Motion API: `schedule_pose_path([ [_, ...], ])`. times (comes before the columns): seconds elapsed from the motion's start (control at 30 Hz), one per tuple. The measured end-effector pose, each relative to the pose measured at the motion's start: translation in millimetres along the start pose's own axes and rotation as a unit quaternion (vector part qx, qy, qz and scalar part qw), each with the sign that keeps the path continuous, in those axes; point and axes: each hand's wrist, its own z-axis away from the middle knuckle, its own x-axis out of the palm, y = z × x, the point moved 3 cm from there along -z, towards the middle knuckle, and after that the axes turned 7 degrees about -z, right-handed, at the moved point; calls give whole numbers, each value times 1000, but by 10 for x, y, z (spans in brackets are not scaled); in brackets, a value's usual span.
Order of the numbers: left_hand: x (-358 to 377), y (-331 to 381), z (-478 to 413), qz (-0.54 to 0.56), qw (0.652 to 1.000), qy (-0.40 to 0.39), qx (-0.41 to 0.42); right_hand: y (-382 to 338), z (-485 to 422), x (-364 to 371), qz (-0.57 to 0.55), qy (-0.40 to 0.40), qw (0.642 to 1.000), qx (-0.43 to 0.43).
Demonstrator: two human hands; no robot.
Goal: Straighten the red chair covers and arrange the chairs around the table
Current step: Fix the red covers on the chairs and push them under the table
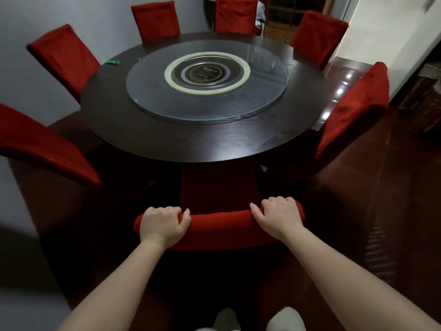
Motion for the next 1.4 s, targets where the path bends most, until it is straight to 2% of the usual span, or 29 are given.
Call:
schedule_pose_path([
  [0.1,34,-168,-91,-13,1000,3,11,-159,-39,24,-9,-17,1000,-4],
  [0.23,51,-353,-158,-13,1000,17,4,-318,-58,72,-7,11,1000,2],
  [0.37,86,-325,-51,7,999,45,3,-268,-25,110,-17,24,999,-23],
  [0.6,57,-236,69,15,998,42,-33,-211,-70,105,-12,38,997,-66],
  [0.7,65,-192,127,17,999,38,-30,-166,-87,84,-14,35,996,-78],
  [0.93,107,-245,19,15,999,46,-13,-181,-211,43,-8,84,992,-88],
  [1.13,77,-311,-155,21,999,49,-10,-227,-380,50,-10,67,993,-96],
  [1.4,87,-453,-139,30,997,77,5,-360,-323,94,-27,46,997,-58],
])
